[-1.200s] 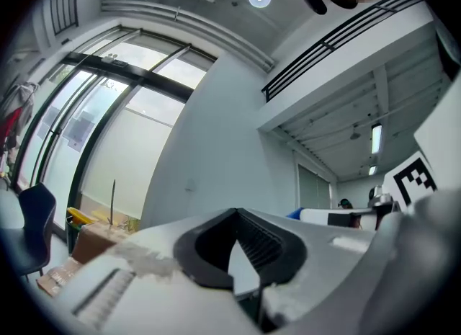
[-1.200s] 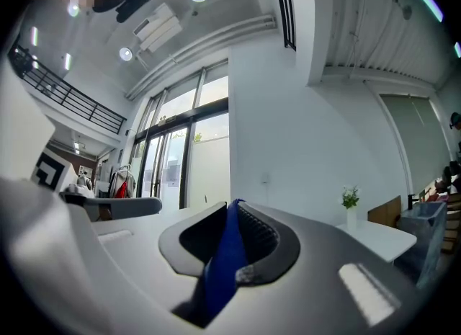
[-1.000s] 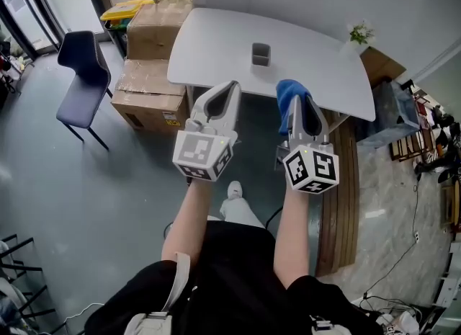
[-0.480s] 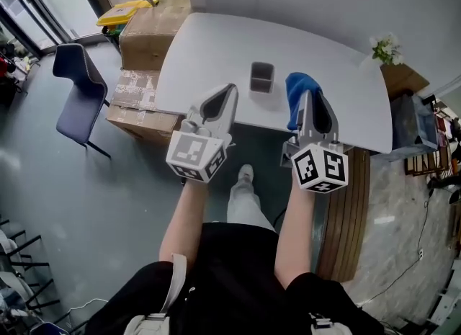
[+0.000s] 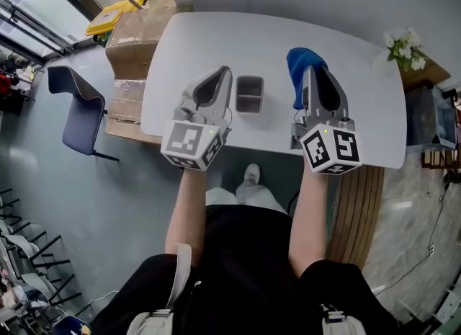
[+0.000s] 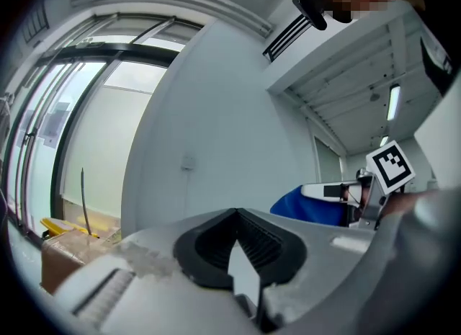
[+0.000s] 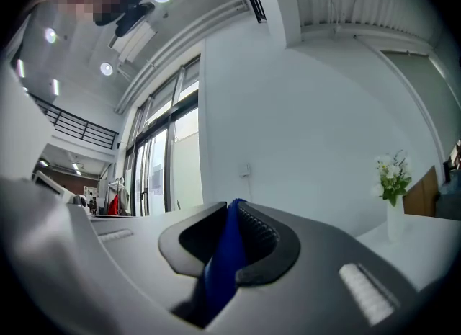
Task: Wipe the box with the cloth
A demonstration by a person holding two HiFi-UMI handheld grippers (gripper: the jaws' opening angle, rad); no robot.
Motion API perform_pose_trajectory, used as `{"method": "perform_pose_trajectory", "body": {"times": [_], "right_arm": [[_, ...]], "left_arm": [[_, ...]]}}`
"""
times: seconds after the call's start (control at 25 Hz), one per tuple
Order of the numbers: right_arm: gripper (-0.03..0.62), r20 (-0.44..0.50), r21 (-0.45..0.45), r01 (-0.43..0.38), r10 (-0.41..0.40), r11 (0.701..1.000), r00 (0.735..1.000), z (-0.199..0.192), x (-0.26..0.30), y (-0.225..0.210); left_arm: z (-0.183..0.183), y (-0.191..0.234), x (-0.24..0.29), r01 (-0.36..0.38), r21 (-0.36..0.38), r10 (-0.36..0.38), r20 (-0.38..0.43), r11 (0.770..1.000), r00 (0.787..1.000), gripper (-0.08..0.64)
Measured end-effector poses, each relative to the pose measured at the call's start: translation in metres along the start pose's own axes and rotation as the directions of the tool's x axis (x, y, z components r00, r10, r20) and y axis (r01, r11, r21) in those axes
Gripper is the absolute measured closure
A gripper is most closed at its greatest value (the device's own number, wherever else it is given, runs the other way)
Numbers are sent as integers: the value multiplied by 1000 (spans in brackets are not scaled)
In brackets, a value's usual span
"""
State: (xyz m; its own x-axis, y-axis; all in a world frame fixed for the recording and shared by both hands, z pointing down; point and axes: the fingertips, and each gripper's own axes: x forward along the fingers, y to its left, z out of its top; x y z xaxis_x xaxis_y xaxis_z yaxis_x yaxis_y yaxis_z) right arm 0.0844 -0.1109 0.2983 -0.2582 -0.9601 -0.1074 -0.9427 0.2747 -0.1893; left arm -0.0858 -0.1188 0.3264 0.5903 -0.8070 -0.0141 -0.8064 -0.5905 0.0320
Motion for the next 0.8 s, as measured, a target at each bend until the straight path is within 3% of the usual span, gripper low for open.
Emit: {"method": "perform_pose_trajectory", "body": {"times": [0.2,0.4,0.56,0.8], "right_arm": [[549,-1,0,-54,54,999,999,1,30,-7],[549,-20,11,-103,103,995,995,-7,53,-3],[549,-42,20,-121,122,992,992,-19,60,-8],[549,-59,44,-93,96,995,994,-35,61,-25]], "left_arm": [[8,-1,27,42,84,-41,-16,996,999,560],[-15,-2,45,143,220,-109,-158,965,981,560],[-46,-11,59,257,283,-166,-308,924,937,560],[-104,-16,62,385,335,-172,-519,860,837,560]]}}
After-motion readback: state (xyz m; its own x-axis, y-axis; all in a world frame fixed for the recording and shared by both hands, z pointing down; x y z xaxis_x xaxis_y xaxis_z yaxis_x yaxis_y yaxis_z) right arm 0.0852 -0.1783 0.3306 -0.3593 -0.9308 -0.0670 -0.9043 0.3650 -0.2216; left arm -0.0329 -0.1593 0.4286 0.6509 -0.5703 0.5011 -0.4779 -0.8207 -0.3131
